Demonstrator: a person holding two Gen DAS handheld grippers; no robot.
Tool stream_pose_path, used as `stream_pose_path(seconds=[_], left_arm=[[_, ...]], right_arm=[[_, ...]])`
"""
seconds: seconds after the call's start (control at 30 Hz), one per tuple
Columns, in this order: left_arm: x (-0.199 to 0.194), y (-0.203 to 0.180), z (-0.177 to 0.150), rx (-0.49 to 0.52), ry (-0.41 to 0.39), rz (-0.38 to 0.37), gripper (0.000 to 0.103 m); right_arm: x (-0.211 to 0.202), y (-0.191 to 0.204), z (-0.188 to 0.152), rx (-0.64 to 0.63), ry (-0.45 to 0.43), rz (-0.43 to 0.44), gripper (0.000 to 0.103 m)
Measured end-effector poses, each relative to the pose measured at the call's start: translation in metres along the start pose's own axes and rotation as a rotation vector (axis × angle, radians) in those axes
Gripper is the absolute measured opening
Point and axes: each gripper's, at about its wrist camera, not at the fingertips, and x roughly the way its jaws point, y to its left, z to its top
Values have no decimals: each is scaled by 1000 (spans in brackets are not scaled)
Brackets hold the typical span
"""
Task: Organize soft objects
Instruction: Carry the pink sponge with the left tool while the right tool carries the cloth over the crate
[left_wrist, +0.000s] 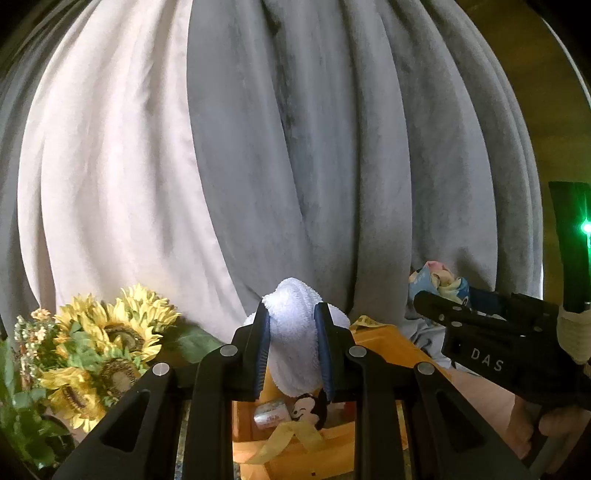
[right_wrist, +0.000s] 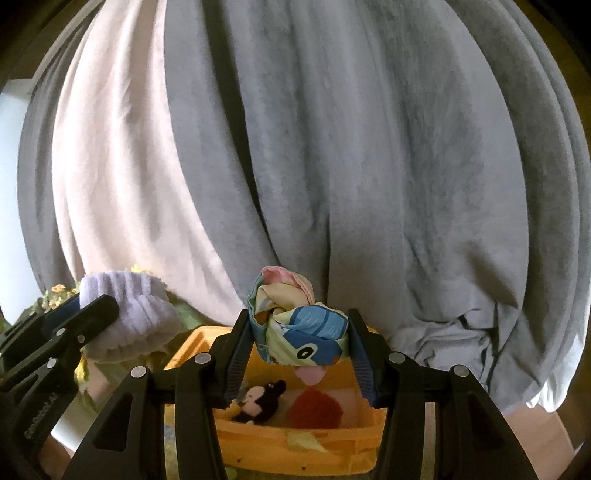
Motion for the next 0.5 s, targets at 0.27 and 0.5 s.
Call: stream_pose_path(seconds=[0.27,0.5], left_arm=[[35,-2,-9,7,48,-3,24],[63,-3,-20,14,103,-5,24]], right_arm=[[35,-11,-4,2,44,-17,50],[70,-20,-14,15,119,-17,50]])
